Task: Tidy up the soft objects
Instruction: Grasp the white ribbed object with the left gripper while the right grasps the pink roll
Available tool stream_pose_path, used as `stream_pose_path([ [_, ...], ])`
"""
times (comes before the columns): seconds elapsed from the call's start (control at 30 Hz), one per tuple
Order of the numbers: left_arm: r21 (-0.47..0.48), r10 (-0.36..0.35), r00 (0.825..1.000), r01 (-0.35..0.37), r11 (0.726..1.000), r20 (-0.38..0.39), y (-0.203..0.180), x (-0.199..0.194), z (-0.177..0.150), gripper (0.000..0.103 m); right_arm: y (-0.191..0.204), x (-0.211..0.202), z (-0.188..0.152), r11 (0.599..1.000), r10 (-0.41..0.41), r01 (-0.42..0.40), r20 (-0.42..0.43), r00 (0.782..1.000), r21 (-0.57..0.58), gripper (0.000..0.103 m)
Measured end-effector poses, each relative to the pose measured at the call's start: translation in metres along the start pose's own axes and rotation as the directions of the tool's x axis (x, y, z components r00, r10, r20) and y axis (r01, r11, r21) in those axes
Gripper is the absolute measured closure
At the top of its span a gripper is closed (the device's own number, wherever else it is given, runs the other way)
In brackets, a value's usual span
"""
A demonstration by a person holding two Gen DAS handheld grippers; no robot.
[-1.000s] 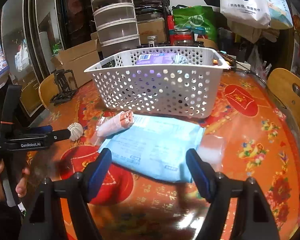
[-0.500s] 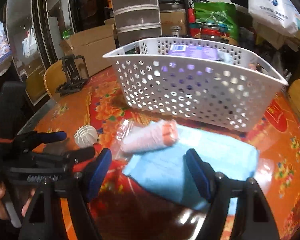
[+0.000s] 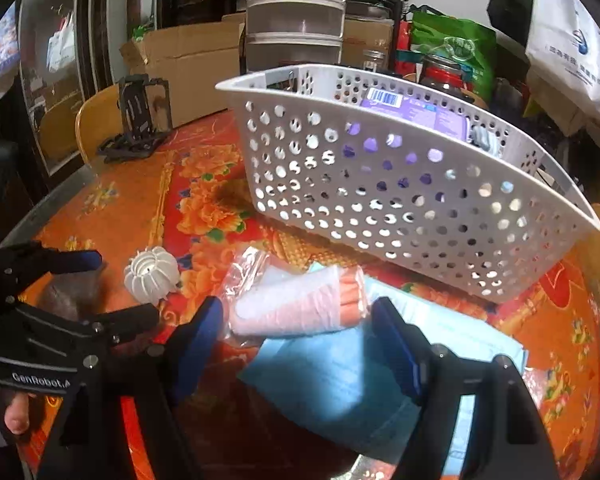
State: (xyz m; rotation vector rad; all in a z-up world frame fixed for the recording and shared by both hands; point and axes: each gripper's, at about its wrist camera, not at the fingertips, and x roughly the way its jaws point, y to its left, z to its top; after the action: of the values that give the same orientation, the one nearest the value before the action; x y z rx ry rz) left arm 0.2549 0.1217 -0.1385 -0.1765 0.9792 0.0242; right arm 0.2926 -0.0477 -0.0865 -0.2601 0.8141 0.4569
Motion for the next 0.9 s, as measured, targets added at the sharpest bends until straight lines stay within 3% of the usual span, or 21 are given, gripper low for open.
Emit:
stream_pose_path([
  [0.43,0.012,0.021,1.0,-0.02,1.0,-0.01,0.0,0.006,0.006,0.011,0.016,0.014,-0.002,0.991,-0.056,0.052,-0.031,0.998,-0.121,0.027],
  [0.57,0.019,0.023,1.0,-0.023,1.0,-0.011,-0.004,0.008,0.008,0.011,0.019,0.013,-0.005,0.985,-0.071,0.066,-0.025,0.997,-0.16,0.031],
  [0.9,0.021,0.024,1.0,-0.024,0.999,0.007,-0.008,0.011,0.01,0.014,0.003,-0.019,-0.007,0.995,-0.037,0.041,0.053,0.998,-0.086,0.032],
])
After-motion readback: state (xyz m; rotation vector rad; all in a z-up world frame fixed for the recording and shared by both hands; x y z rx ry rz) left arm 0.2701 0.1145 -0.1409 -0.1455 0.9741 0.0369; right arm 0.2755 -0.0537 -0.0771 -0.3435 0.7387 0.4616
